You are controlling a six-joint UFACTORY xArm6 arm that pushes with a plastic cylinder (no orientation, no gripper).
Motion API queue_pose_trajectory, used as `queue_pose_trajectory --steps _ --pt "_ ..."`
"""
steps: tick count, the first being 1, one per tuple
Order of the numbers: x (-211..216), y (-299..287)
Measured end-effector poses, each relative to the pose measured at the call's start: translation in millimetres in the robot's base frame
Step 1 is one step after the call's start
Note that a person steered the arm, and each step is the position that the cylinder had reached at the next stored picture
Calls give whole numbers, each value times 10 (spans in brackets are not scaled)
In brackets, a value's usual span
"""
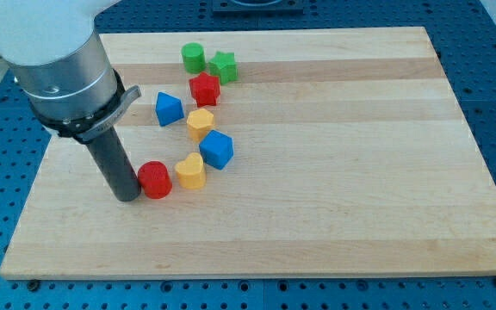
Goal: Touch the left side of the blue triangle
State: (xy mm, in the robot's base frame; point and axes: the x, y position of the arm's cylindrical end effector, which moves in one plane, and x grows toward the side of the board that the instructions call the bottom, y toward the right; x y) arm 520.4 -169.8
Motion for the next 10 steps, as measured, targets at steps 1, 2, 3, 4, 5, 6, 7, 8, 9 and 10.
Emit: queue_pose_trajectory --steps 1,2,3,4,5,6,7,8,9,10 --pt "-33 0" --pt "83 0" --pt "320 0" --pt "334 6" --pt "334 -4" --pt "219 -188" --pt "-192 -456" --pt "-636 -470" --pt "-1051 -440" --pt "-1457 -433"
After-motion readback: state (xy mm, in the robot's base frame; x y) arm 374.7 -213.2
